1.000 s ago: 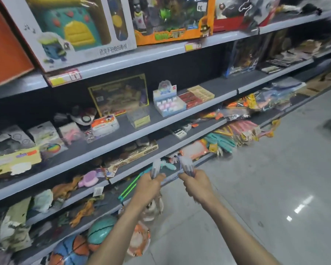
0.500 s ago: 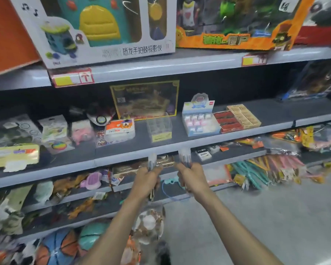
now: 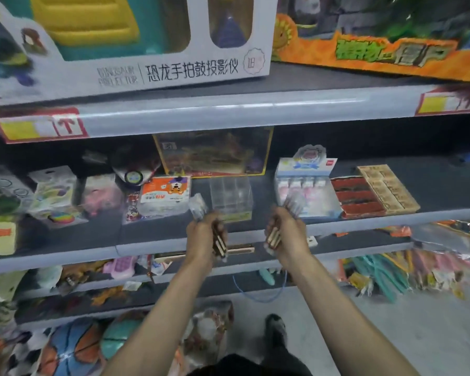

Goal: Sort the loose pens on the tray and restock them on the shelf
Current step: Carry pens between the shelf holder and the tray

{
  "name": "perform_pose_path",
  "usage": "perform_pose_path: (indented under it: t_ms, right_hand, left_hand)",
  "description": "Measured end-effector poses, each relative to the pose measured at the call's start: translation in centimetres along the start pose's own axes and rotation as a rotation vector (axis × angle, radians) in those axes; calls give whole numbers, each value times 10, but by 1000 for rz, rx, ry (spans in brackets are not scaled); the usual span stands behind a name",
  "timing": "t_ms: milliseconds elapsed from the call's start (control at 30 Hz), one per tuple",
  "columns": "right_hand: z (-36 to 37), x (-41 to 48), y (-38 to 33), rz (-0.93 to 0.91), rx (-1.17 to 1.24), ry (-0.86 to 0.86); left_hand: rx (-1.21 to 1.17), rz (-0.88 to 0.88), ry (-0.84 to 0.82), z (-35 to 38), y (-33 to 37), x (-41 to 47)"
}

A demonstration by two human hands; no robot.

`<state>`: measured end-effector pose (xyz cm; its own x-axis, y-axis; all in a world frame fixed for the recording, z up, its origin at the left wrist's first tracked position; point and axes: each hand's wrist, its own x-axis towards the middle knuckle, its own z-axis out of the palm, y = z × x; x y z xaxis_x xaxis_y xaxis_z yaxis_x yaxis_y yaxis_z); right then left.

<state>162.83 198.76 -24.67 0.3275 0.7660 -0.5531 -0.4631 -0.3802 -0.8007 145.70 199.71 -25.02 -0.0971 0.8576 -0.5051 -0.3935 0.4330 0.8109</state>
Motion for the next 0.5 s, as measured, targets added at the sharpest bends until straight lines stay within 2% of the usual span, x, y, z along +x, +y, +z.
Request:
perform_pose_path:
  t_ms: [100, 233, 367, 500]
  right_hand:
    - [13, 30, -14, 9, 87, -43]
    - [35, 59, -30, -25, 48, -98]
    - [62, 79, -36, -106, 74, -75]
    - [80, 96, -26, -178, 65, 40]
  left_hand:
    - [-272, 4, 52, 12, 10, 23]
    - [-445, 9, 111, 26, 20, 52]
    - [-463, 98, 229, 40, 26, 82]
    - [-432, 226, 285, 53, 25, 100]
